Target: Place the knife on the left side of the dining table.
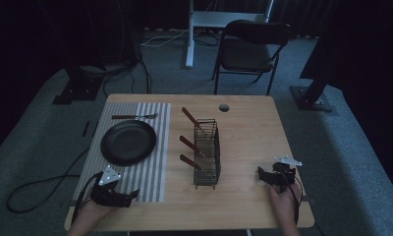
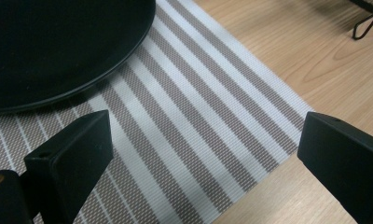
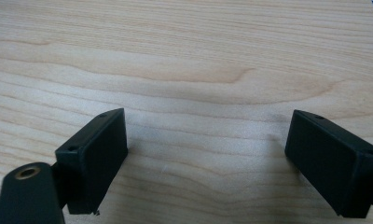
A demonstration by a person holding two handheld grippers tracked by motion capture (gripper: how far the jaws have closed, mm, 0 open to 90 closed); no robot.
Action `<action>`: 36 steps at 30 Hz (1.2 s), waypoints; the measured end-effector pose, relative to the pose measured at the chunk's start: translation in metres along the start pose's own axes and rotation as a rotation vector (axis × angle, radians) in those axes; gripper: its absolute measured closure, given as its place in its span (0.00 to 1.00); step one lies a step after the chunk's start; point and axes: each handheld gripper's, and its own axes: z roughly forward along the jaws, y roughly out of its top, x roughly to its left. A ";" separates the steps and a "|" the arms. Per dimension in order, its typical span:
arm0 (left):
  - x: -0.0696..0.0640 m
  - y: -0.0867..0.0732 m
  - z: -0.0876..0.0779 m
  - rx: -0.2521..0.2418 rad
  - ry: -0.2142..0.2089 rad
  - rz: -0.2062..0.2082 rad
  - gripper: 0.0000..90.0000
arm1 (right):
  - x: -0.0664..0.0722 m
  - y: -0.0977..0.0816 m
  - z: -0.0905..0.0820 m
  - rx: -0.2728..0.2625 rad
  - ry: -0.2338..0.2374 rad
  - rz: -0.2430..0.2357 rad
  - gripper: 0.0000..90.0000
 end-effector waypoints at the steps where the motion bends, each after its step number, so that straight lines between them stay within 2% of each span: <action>1: -0.002 0.002 0.001 -0.001 -0.005 0.007 0.05 | 0.000 0.000 0.000 0.000 0.000 0.000 0.13; 13: -0.017 0.019 0.004 -0.009 -0.041 0.053 0.05 | 0.000 0.000 0.000 0.000 0.000 0.000 0.13; 14: -0.021 0.025 0.004 -0.014 -0.049 0.068 0.05 | 0.000 0.000 0.000 0.000 0.000 0.000 0.13; 20: -0.031 0.035 0.008 -0.009 -0.062 0.098 0.05 | 0.000 0.000 0.000 0.000 0.000 0.000 0.13; 35: -0.050 0.056 0.010 -0.022 -0.096 0.137 0.05 | 0.000 0.000 0.000 0.000 0.000 0.000 0.13; 36: -0.051 0.058 0.010 -0.022 -0.108 0.139 0.05 | 0.000 0.000 0.000 0.000 0.000 0.000 0.13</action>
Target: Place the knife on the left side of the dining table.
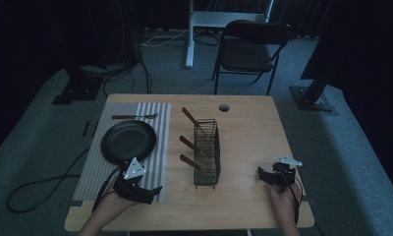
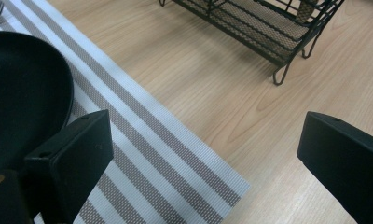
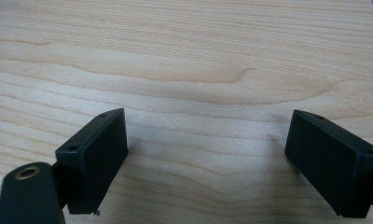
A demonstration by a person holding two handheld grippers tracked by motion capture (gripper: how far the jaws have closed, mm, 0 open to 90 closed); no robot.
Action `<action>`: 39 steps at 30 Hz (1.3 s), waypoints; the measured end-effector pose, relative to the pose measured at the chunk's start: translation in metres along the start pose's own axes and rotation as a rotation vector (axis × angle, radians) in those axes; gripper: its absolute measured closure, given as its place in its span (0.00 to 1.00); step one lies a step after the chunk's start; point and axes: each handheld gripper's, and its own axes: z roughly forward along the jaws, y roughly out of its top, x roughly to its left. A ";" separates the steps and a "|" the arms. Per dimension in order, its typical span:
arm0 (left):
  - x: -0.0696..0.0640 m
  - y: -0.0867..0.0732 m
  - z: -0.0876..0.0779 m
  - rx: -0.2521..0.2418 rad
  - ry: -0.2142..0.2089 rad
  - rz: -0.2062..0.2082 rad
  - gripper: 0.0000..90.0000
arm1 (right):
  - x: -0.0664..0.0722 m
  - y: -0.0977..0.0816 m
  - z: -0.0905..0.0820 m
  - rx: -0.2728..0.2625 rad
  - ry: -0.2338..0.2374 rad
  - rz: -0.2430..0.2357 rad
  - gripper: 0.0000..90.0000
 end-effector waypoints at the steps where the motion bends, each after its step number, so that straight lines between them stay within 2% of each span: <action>1: 0.000 0.000 0.000 0.000 0.000 0.000 0.05 | 0.000 0.000 0.000 0.000 0.000 0.000 0.13; 4: -0.002 0.002 0.001 -0.005 -0.002 -0.003 0.05 | 0.000 0.000 0.000 0.000 0.000 0.000 0.13; 21: -0.026 0.032 0.001 -0.033 -0.051 0.069 0.05 | 0.000 0.000 0.000 0.001 0.000 -0.001 0.13; 27: -0.030 0.038 0.002 -0.037 -0.056 0.072 0.06 | 0.000 0.000 0.000 0.000 0.000 -0.003 0.13; 39: -0.041 0.062 0.006 -0.061 -0.071 0.080 0.06 | 0.000 0.000 0.000 0.000 0.000 -0.002 0.13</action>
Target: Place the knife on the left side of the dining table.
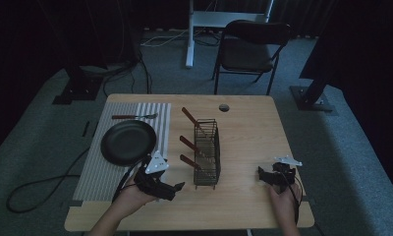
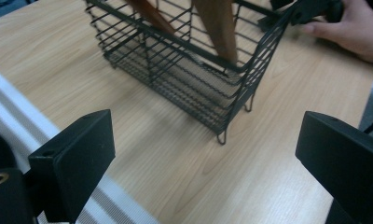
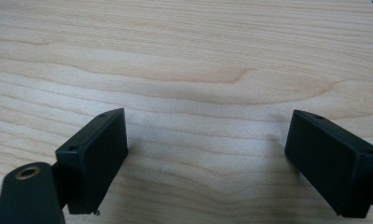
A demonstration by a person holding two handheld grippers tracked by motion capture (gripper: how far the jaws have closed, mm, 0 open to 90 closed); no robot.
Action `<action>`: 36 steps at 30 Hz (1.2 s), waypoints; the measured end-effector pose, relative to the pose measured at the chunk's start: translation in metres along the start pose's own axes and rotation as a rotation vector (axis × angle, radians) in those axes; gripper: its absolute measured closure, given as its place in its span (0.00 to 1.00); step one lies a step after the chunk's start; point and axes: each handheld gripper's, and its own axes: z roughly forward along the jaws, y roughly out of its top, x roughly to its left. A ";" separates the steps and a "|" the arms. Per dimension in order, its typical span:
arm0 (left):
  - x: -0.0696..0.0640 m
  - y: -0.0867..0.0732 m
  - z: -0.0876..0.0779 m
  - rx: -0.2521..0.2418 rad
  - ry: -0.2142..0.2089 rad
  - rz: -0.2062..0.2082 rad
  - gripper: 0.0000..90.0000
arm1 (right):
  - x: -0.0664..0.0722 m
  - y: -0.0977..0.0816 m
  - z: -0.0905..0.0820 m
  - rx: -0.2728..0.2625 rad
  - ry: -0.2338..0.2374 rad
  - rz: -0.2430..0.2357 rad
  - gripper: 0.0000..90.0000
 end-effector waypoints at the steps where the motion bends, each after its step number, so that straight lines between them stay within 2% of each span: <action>1: 0.000 0.001 0.001 0.000 -0.001 -0.002 0.06 | 0.000 0.000 0.000 0.000 0.000 -0.001 0.13; 9: -0.002 0.011 0.004 -0.016 0.005 -0.024 0.08 | 0.000 0.000 0.000 0.000 0.000 0.000 0.13; 11: -0.002 0.014 0.004 -0.026 -0.003 -0.035 0.13 | 0.000 0.000 0.000 0.000 0.000 0.000 0.13; 15: -0.003 0.021 0.006 -0.036 0.004 -0.052 0.13 | 0.000 0.000 0.000 -0.001 0.000 0.000 0.13; 18: -0.003 0.026 0.007 -0.048 0.002 -0.062 0.18 | 0.000 0.000 0.000 -0.001 0.000 0.000 0.13; 22: -0.002 0.030 0.008 -0.063 -0.001 -0.098 0.29 | 0.000 0.000 0.000 -0.001 0.000 0.001 0.13; 25: -0.003 0.032 0.009 -0.061 -0.004 -0.106 0.29 | 0.000 0.000 0.000 -0.001 0.000 0.000 0.13; 27: -0.003 0.032 0.010 -0.064 0.003 -0.111 0.38 | 0.000 0.000 0.000 -0.001 0.000 0.000 0.13; 30: -0.004 0.033 0.012 -0.061 0.009 -0.115 0.44 | 0.000 0.000 0.000 -0.001 0.000 0.000 0.13; 36: -0.005 0.033 0.017 -0.063 -0.011 -0.125 0.57 | 0.000 0.000 0.000 -0.001 0.000 0.000 0.13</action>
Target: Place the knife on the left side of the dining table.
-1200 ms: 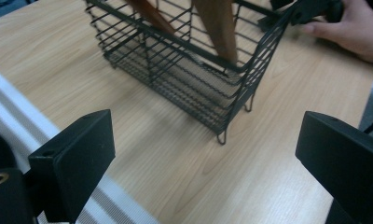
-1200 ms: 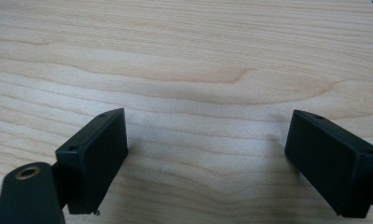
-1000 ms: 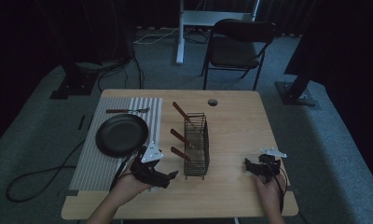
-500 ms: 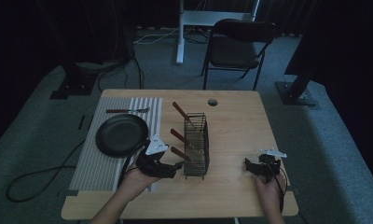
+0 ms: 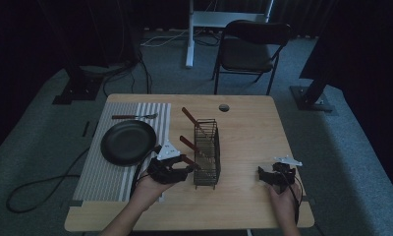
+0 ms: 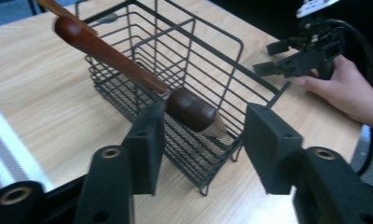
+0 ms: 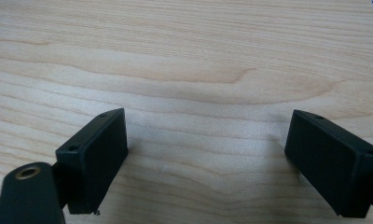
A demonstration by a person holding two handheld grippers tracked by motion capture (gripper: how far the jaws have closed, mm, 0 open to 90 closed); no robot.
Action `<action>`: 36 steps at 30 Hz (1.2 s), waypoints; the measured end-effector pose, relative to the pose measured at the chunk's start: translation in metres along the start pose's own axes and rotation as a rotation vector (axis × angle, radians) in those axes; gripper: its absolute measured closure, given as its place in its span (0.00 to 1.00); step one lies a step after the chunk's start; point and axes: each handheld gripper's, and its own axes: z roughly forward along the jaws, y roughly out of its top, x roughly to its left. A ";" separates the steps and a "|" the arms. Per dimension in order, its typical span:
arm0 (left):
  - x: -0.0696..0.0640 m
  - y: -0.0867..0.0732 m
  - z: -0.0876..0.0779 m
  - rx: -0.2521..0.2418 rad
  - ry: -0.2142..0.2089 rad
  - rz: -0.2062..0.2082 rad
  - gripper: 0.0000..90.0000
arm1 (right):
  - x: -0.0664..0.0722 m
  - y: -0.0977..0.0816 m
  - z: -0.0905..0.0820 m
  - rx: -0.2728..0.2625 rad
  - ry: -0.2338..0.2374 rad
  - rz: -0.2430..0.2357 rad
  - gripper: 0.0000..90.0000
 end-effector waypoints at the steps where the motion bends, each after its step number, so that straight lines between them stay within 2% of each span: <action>1: 0.000 0.000 0.000 -0.001 -0.001 -0.002 0.60 | 0.000 0.000 0.000 0.000 0.000 0.000 0.13; 3: 0.001 0.000 0.001 -0.005 -0.007 -0.010 0.60 | 0.000 0.000 0.000 0.000 0.000 0.000 0.13; 4: 0.001 -0.001 0.001 -0.010 -0.007 -0.012 0.66 | 0.000 0.000 0.000 0.000 0.000 0.000 0.13; 10: 0.001 -0.003 0.001 -0.037 -0.012 -0.028 0.76 | 0.000 0.000 0.000 0.000 0.000 0.000 0.13; 14: 0.003 -0.005 0.001 -0.050 -0.028 -0.050 0.78 | 0.000 0.000 0.000 0.000 0.000 0.000 0.13; 19: 0.005 -0.006 0.000 -0.071 -0.077 -0.090 0.81 | 0.000 0.000 0.000 0.001 0.000 0.000 0.13; 21: 0.006 -0.006 -0.001 -0.082 -0.110 -0.109 0.83 | 0.000 0.000 0.000 0.001 0.000 0.000 0.13; 28: 0.002 -0.004 -0.005 -0.104 -0.116 -0.089 0.84 | 0.000 0.000 0.000 0.001 0.000 0.000 0.13; 33: -0.001 -0.002 -0.007 -0.115 -0.097 -0.056 0.84 | 0.000 0.000 0.000 0.001 0.000 0.000 0.13; 36: -0.004 0.000 -0.009 -0.125 -0.070 -0.037 0.85 | 0.000 0.000 0.000 0.000 0.000 0.000 0.13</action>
